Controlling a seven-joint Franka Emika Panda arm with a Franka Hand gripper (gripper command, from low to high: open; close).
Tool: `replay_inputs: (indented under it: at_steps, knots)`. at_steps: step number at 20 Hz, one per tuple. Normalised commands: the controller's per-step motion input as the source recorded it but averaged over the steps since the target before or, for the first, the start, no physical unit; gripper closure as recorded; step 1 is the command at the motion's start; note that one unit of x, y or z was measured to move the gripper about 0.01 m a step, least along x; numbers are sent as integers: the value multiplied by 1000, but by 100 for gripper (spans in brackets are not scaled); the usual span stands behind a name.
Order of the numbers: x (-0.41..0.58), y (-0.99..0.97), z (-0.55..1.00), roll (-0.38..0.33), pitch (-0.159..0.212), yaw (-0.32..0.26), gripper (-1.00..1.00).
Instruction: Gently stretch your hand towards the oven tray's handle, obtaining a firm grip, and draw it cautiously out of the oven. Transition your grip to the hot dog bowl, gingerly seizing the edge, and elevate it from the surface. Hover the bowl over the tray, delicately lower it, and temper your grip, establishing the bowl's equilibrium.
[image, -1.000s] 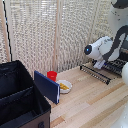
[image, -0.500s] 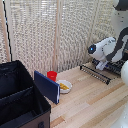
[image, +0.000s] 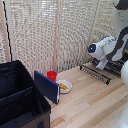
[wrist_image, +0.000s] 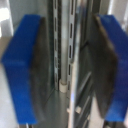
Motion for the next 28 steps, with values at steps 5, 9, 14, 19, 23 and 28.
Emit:
replay_inputs:
  at_steps: [5, 9, 14, 19, 23, 28]
  knots:
    - [71, 447, 0, 31, 39, -134, 100]
    - [10, 662, 0, 44, 39, -159, 100]
    - [31, 760, -1, 8, 53, -135, 100]
    - [13, 791, -10, -11, 28, -139, 100]
    - [51, 587, -79, -61, 42, -95, -100]
    - [60, 322, -42, -51, 12, -24, -100]
